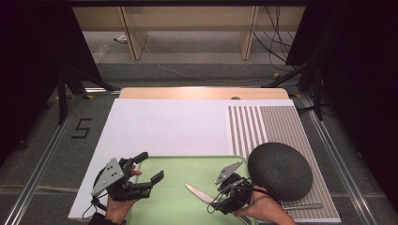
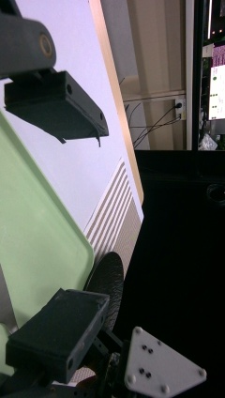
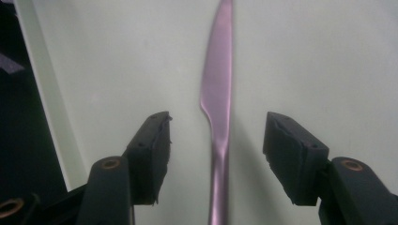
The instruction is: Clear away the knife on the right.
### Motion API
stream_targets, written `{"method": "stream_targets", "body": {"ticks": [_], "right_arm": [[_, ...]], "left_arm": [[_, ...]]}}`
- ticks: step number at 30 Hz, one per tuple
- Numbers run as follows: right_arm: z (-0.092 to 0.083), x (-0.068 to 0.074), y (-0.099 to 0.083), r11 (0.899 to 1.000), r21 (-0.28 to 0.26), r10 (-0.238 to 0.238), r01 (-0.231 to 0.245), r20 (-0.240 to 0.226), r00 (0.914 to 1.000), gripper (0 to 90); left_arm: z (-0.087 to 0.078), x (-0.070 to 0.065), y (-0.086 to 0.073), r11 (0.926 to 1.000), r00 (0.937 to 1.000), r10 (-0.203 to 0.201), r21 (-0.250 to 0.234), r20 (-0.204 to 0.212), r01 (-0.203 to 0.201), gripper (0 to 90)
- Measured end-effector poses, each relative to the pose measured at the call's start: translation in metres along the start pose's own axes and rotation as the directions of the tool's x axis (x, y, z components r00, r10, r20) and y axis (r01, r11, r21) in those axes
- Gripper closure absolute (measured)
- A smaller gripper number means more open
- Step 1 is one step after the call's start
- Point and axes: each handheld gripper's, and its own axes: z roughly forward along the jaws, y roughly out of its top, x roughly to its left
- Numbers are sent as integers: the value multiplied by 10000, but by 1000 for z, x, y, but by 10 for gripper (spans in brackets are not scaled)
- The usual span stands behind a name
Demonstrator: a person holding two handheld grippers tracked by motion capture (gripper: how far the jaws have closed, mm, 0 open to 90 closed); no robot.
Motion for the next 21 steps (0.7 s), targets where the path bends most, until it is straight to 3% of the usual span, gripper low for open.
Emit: {"method": "stream_targets", "body": {"ticks": [2, 5, 13, 21], "right_arm": [[1, 3, 0, 9979, -480, -430, 437, 140, 9990, 514], [3, 8, 1, 9949, -656, -765, 771, 119, 9970, 628], [16, 11, 0, 9918, -143, -1268, 1268, -16, 9919, 826], [23, 12, -1, 9891, 356, -1426, 1427, -44, 9898, 899]], "left_arm": [[0, 0, 0, 10000, 10000, 3, -9, -2, -3, 161], [0, 0, 0, 10000, 10000, 1, -3, -3, -1, 161], [0, 0, 0, 10000, 10000, -7, 0, 1, 7, 161], [1, 0, 0, 10000, 10000, 10, 7, 2, -10, 161]]}}
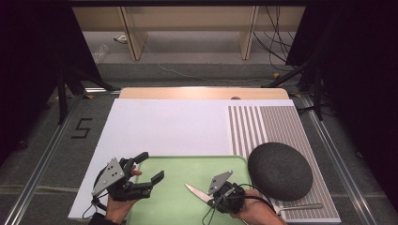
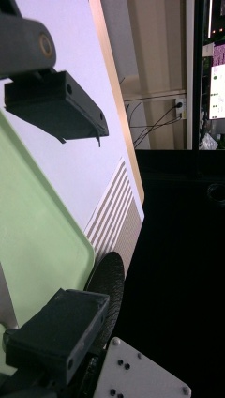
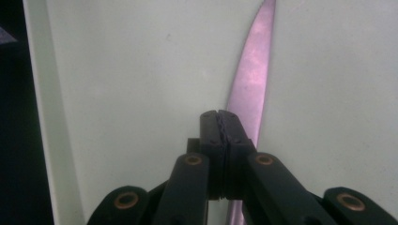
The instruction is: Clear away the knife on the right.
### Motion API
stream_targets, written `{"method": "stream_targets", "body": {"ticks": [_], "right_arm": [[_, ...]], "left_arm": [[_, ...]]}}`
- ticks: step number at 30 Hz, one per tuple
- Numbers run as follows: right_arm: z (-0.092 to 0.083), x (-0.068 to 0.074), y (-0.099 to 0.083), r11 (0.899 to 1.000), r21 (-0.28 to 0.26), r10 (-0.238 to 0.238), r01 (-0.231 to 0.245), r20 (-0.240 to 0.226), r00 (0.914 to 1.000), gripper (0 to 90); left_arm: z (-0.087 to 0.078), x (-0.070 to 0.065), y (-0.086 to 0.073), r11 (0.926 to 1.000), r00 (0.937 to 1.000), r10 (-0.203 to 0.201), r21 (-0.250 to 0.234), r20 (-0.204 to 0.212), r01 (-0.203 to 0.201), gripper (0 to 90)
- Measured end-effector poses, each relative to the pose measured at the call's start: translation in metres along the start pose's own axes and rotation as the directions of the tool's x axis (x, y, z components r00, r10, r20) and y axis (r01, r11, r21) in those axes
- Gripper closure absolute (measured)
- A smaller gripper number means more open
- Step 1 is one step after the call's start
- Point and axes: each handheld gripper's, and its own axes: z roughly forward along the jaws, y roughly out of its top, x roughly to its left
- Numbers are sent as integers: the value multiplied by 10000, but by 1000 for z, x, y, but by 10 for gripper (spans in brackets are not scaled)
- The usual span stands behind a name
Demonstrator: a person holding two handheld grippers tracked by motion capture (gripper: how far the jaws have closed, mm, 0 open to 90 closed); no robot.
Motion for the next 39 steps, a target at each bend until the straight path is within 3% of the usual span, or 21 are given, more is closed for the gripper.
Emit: {"method": "stream_targets", "body": {"ticks": [17, 28, 39], "right_arm": [[6, 0, 0, 9979, 548, -399, 359, 733, 9965, 900], [2, -7, -4, 9959, 859, -399, 281, 1383, 9896, 900], [-3, -16, -8, 9948, 1018, -223, 63, 1569, 9874, 900]], "left_arm": [[0, 0, 0, 10000, 10000, 14, 16, -5, -14, 162], [0, 0, 0, 10000, 10000, 36, 3, -18, -36, 162], [0, 0, 0, 10000, 10000, 36, -7, -18, -36, 162]]}}
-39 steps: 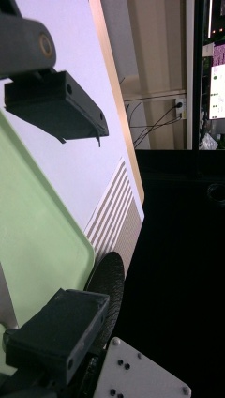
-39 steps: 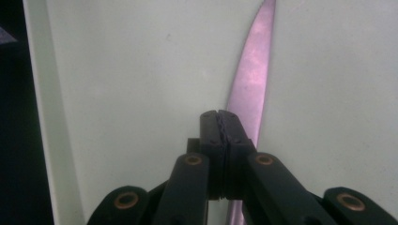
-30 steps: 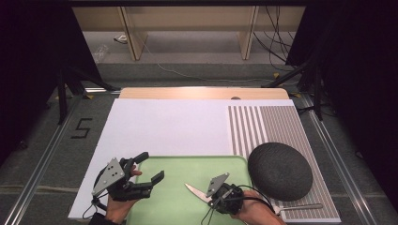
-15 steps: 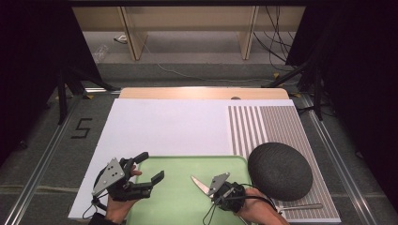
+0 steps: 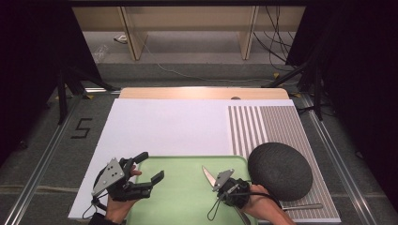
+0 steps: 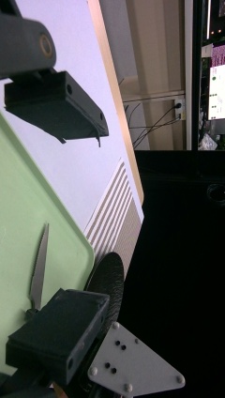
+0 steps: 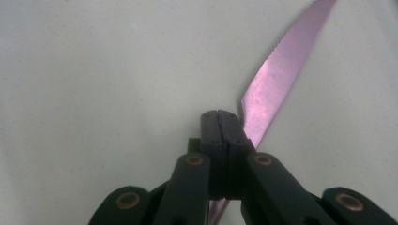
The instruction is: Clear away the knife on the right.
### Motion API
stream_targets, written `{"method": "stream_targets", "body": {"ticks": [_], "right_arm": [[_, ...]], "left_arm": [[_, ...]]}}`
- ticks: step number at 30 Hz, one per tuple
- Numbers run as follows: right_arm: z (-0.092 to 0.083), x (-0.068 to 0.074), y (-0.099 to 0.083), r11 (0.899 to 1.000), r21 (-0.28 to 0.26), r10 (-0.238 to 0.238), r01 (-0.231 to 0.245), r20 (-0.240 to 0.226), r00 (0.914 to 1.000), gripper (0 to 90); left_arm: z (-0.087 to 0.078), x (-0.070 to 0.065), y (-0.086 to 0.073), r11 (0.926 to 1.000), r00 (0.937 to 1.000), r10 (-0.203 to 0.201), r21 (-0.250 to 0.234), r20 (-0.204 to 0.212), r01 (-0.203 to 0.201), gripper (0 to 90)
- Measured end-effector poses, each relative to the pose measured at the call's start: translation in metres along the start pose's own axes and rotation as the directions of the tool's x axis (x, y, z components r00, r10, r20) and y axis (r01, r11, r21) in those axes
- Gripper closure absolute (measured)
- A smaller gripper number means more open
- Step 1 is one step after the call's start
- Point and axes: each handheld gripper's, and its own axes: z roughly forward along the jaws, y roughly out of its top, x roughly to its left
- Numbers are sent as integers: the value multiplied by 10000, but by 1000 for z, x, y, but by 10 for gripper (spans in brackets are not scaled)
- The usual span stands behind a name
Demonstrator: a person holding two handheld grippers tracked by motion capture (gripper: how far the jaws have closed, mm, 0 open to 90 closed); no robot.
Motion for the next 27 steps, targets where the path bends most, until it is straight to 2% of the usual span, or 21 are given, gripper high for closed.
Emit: {"method": "stream_targets", "body": {"ticks": [10, 11, 13, 16, 18, 23, 27], "right_arm": [[-3, -10, -6, 9995, 186, 234, -238, 175, 9996, 900], [-4, -10, -6, 9989, 268, 387, -392, 180, 9991, 900], [-4, -12, -8, 9994, 273, 218, -224, 228, 9995, 900], [-6, -14, -9, 9976, 417, 544, -555, 274, 9981, 900], [-6, -17, -11, 9984, 382, 407, -417, 260, 9988, 900], [-9, -18, -14, 9962, 514, 688, -699, 232, 9974, 900], [-9, -20, -16, 9961, 550, 680, -690, 201, 9975, 900]], "left_arm": [[0, 0, 0, 10000, 10000, 16, 2, -8, -16, 162], [0, 0, 0, 10000, 10000, 15, 3, -13, -15, 162], [0, 0, 0, 10000, 10000, 4, -11, -15, -4, 162], [0, 0, 0, 10000, 10000, 13, 2, -16, -13, 162], [0, 0, 0, 10000, 10000, 10, -10, -12, -10, 162], [0, 0, 0, 10000, 10000, 13, -10, -17, -13, 162], [0, 0, 0, 10000, 10000, 19, -11, -17, -19, 162]]}}
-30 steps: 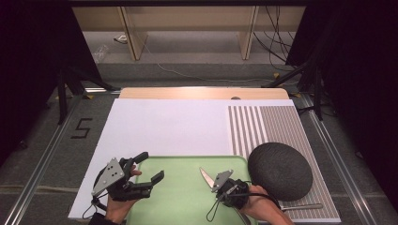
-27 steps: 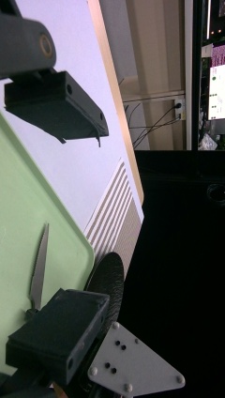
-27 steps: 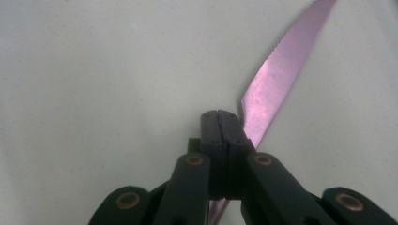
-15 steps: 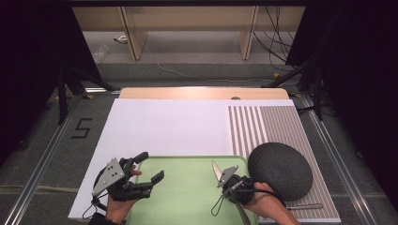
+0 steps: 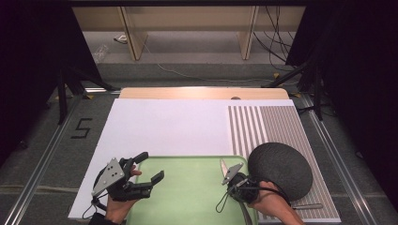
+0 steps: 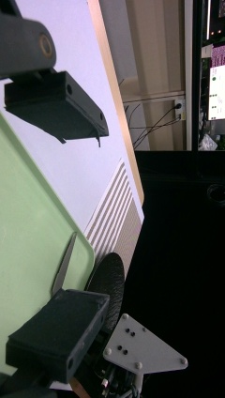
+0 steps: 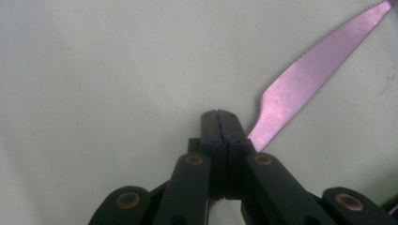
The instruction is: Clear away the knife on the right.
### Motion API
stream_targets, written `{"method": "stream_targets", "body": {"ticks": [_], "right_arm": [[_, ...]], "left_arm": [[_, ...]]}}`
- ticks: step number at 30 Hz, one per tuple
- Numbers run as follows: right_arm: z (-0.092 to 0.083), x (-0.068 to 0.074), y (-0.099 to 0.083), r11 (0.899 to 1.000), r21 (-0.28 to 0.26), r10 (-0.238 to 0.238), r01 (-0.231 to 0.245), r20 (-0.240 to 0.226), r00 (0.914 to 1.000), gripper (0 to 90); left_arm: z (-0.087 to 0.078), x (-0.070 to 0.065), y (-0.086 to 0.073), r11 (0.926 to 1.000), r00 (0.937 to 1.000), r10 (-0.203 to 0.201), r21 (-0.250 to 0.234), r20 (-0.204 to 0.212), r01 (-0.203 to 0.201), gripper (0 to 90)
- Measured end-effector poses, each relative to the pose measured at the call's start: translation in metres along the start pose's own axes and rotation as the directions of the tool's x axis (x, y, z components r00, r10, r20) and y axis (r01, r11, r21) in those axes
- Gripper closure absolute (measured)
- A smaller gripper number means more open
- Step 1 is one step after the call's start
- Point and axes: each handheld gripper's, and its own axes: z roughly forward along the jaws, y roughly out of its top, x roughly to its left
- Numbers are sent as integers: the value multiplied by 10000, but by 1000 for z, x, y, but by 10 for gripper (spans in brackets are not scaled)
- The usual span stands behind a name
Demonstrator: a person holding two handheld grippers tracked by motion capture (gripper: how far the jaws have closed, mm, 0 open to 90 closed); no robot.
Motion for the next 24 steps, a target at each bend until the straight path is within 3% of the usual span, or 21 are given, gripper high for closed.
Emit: {"method": "stream_targets", "body": {"ticks": [6, 8, 17, 24], "right_arm": [[-2, -4, -4, 9997, 80, 214, -213, -13, 9998, 900], [-3, -4, -6, 9987, 106, 505, -504, -38, 9987, 900], [-6, -4, -11, 9945, 258, 1019, -1015, -136, 9947, 900], [-9, -6, -19, 9926, 313, 1172, -1170, -37, 9931, 900]], "left_arm": [[0, 0, 0, 10000, 10000, -4, 11, -8, 4, 162], [0, 0, 0, 10000, 10000, 0, 15, -13, 0, 162], [0, 0, 0, 10000, 10000, -9, 10, -17, 9, 163], [0, 0, 0, 10000, 10000, -11, 22, -9, 11, 162]]}}
